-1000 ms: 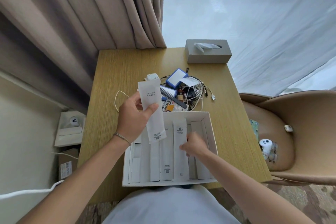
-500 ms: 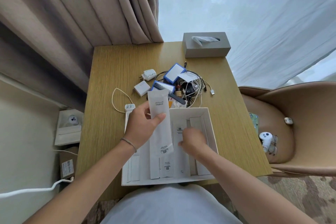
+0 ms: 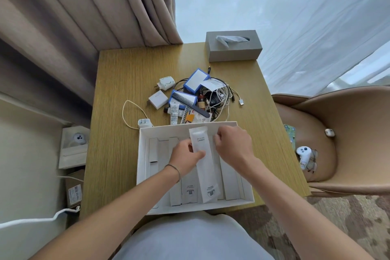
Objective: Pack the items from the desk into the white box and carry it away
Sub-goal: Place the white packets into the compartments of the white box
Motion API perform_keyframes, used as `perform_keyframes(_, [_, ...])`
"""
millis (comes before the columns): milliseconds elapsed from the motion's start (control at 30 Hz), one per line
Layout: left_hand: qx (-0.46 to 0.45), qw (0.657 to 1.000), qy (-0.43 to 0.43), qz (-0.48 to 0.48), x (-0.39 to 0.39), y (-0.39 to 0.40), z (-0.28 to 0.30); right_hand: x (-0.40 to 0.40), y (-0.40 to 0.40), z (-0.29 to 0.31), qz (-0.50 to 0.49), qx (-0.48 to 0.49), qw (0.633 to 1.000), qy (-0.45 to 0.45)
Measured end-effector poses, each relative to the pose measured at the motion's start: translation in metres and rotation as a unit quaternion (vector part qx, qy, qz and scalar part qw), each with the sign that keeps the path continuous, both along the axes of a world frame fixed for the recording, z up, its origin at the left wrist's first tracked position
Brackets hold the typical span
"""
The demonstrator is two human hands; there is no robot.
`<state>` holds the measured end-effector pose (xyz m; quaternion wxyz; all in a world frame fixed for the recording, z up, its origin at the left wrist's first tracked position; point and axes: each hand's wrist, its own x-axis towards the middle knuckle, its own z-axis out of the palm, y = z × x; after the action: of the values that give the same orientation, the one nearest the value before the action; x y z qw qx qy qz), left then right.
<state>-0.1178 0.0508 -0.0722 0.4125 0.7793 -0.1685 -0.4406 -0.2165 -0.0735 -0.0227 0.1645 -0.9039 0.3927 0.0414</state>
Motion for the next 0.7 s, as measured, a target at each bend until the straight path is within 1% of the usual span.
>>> perform_keyframes(133, [0.026, 1.000, 0.015, -0.005, -0.007, -0.012, -0.019, -0.007, 0.001, 0.003, -0.021, 0.013, 1.000, -0.018])
perform_keyframes(433, [0.097, 0.995, -0.026, -0.017, -0.021, -0.038, -0.048, -0.020, 0.003, 0.003, -0.027, 0.046, 0.998, -0.042])
perform_keyframes(567, [0.148, 0.982, -0.090, -0.072, -0.019, -0.041, -0.052, -0.022, 0.003, 0.003, -0.037, 0.047, 0.997, -0.052])
perform_keyframes(700, [0.173, 0.963, -0.153, -0.138, -0.017, -0.043, -0.052, -0.021, 0.003, 0.003, -0.041, 0.052, 0.996, -0.055])
